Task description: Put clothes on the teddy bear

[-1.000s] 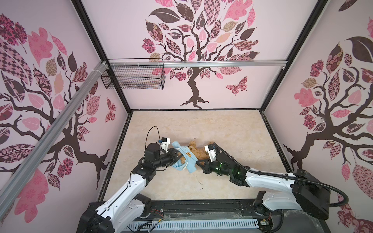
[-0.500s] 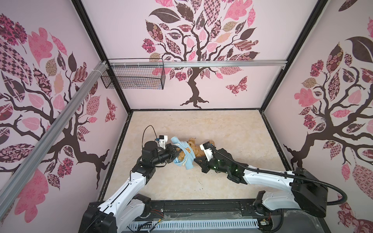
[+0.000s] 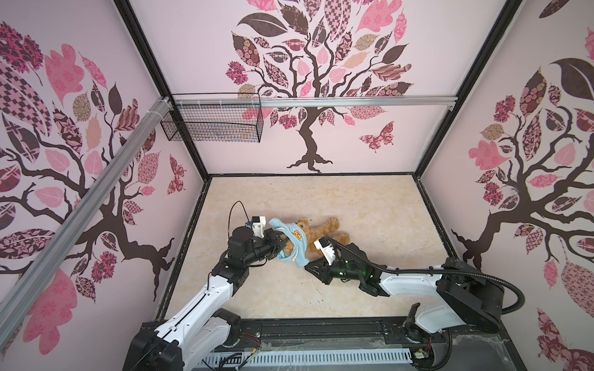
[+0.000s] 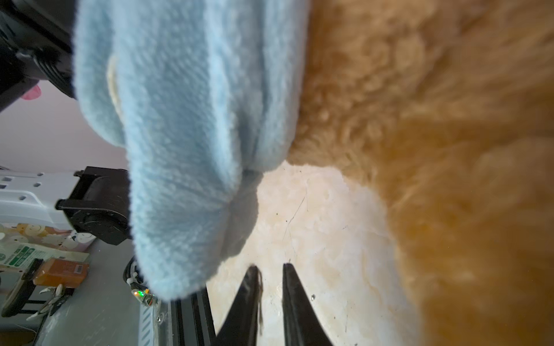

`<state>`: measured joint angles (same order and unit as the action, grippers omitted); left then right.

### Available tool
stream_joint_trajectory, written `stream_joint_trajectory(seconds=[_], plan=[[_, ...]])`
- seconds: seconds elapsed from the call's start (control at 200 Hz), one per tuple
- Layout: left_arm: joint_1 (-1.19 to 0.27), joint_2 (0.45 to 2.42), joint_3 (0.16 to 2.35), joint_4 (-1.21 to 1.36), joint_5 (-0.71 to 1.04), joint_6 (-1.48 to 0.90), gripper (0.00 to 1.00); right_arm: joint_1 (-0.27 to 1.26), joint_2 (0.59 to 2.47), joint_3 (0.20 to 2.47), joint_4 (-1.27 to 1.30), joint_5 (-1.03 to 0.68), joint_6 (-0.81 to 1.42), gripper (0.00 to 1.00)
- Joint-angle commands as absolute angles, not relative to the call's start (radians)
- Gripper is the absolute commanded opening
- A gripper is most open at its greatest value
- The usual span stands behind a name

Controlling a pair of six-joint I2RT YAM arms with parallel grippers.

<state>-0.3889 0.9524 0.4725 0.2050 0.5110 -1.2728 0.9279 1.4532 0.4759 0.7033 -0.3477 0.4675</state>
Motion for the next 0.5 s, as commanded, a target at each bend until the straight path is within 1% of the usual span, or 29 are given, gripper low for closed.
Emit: stream_joint_trajectory(seconds=[0.0, 0.07, 0.115, 0.185, 0.25, 0.385, 0.495], plan=[[-0.4, 0.942, 0.461, 0.276, 0.497, -1.281, 0.0, 0.932, 1.476, 0.485, 0.756, -0.367, 0.458, 0.25], [-0.405, 0.947, 0.466, 0.276, 0.5, -1.282, 0.0, 0.931, 1.482, 0.492, 0.754, -0.346, 0.448, 0.28], [-0.407, 0.95, 0.47, 0.276, 0.501, -1.282, 0.0, 0.931, 1.479, 0.497, 0.738, -0.303, 0.441, 0.29], [-0.408, 0.952, 0.47, 0.275, 0.505, -1.288, 0.0, 0.927, 1.462, 0.503, 0.695, -0.207, 0.42, 0.29], [-0.407, 0.95, 0.469, 0.274, 0.504, -1.297, 0.0, 0.917, 1.444, 0.506, 0.662, -0.154, 0.395, 0.28], [-0.408, 0.972, 0.48, 0.273, 0.525, -1.335, 0.0, 0.909, 1.441, 0.514, 0.67, -0.156, 0.35, 0.27], [-0.408, 1.011, 0.497, 0.27, 0.568, -1.377, 0.0, 0.907, 1.443, 0.498, 0.772, -0.219, 0.341, 0.29]])
